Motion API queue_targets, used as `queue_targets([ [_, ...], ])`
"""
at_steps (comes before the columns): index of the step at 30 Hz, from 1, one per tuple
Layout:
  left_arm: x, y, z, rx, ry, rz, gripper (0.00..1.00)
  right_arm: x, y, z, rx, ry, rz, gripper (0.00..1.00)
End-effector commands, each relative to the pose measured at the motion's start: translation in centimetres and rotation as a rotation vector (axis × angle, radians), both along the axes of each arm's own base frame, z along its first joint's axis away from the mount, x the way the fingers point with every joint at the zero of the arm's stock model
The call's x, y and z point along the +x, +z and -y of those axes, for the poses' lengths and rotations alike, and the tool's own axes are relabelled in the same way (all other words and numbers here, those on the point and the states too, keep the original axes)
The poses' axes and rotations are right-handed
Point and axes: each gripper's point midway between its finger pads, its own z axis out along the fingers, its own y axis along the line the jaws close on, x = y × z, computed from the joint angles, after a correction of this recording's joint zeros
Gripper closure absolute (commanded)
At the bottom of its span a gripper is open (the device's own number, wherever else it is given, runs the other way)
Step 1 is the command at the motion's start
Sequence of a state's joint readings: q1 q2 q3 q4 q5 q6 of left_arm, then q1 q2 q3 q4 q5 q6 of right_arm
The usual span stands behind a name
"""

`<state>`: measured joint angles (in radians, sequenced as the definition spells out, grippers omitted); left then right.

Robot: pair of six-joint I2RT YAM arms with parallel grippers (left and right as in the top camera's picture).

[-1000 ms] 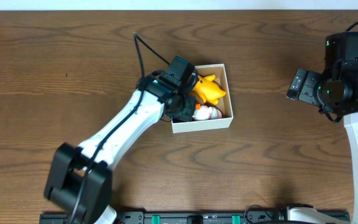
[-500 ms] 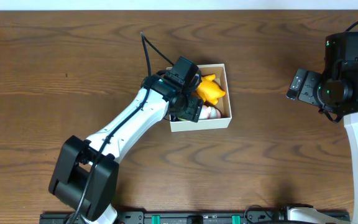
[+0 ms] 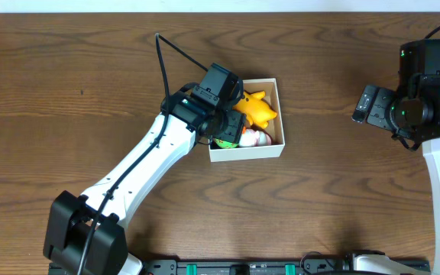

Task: Pack container
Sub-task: 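Carry the green ball with the left gripper into the box, then open the left gripper to release the green ball in the box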

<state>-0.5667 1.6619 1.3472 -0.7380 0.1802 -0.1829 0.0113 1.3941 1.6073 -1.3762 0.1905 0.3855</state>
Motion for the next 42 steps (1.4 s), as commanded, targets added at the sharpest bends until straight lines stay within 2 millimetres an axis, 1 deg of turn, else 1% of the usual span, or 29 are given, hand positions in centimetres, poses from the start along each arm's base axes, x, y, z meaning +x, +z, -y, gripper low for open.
queue_targets([
  [1,0.2,2.3,-0.3,-0.017,0.004,0.049,0.69,-0.1,-0.1,0.2,-0.003,0.001,-0.009,0.01],
  [4,-0.1,2.1,-0.6,-0.001,0.007,0.035,0.87,0.0,-0.1,0.2,-0.003,0.001,-0.006,0.01],
  [5,-0.2,1.9,-0.7,0.004,0.007,0.030,0.89,0.0,-0.1,0.2,-0.003,0.001,-0.006,0.01],
  [8,-0.3,1.5,-0.9,0.020,0.011,0.020,0.89,0.0,-0.1,0.2,-0.003,0.001,-0.006,0.01],
  [12,-0.7,0.3,-1.1,0.040,0.009,-0.012,0.89,0.0,-0.1,0.2,-0.003,0.001,-0.005,0.01],
  [18,-1.6,-1.7,-0.4,0.074,-0.019,-0.060,0.89,0.2,0.0,0.2,-0.003,0.001,0.002,0.01],
  [23,-2.0,-5.1,0.7,0.124,-0.051,-0.120,0.89,0.2,0.0,0.2,-0.002,0.001,0.003,0.01],
  [27,-2.3,-8.0,0.6,0.168,-0.055,-0.183,0.89,0.2,0.0,0.2,-0.003,0.001,0.002,0.01],
  [29,-2.2,-8.9,0.3,0.186,-0.050,-0.200,0.89,0.2,0.0,0.2,-0.003,0.001,0.002,0.01],
  [31,-2.1,-9.3,0.1,0.205,-0.044,-0.197,0.89,0.2,0.0,0.2,-0.002,0.001,0.002,0.01],
  [33,-1.8,-9.4,-0.3,0.229,-0.036,-0.182,0.90,0.2,0.0,0.2,-0.002,0.001,0.003,0.01],
  [36,-1.4,-8.4,-0.4,0.222,-0.030,-0.155,0.90,0.2,0.0,0.2,-0.002,0.001,0.002,0.01],
  [40,-0.9,-5.2,0.0,0.177,-0.027,-0.092,0.90,0.2,0.0,0.2,-0.002,0.001,0.002,0.01],
  [42,-0.8,-2.7,0.1,0.142,-0.024,-0.040,0.90,0.2,0.0,0.2,-0.002,0.002,0.002,0.01],
])
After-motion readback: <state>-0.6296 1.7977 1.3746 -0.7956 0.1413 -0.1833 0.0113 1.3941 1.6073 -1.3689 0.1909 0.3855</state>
